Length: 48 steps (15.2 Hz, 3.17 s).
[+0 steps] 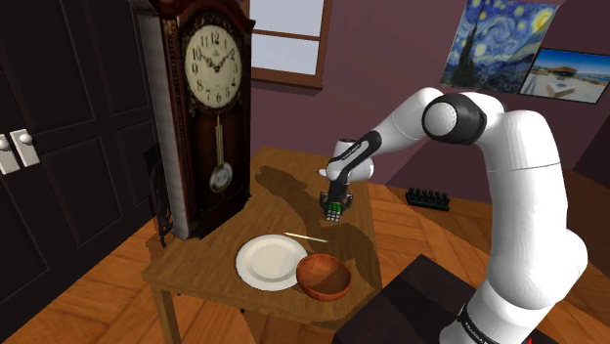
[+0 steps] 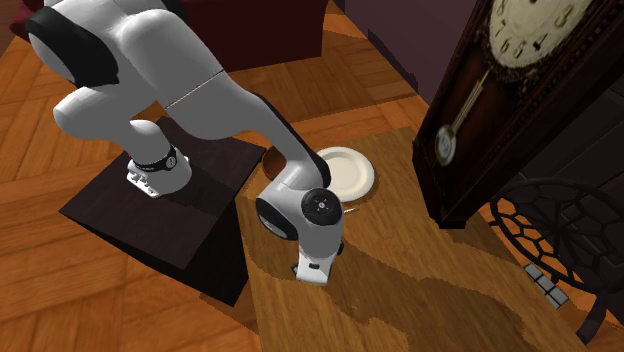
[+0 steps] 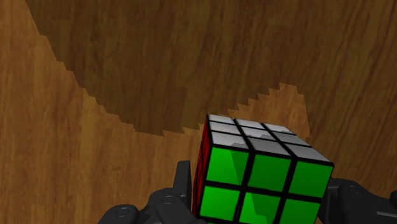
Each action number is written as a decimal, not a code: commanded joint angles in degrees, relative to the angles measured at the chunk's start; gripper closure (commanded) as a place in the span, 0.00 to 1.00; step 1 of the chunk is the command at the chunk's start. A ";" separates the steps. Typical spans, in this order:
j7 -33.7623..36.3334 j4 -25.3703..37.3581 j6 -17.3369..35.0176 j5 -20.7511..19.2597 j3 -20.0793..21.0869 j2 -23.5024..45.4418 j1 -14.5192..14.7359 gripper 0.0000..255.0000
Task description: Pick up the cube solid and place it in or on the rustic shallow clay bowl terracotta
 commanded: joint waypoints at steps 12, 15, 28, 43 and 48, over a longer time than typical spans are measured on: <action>0.19 -0.09 -7.45 -0.34 -0.25 -7.52 0.14 1.00; 0.25 0.17 -9.28 -0.42 -0.29 -9.09 0.17 1.00; 3.25 -4.84 -13.27 -1.08 0.42 -18.11 2.10 1.00; 20.14 -29.26 -7.37 -0.53 8.42 -36.67 11.48 1.00; 26.43 -34.32 -6.80 1.32 12.51 -41.28 15.17 1.00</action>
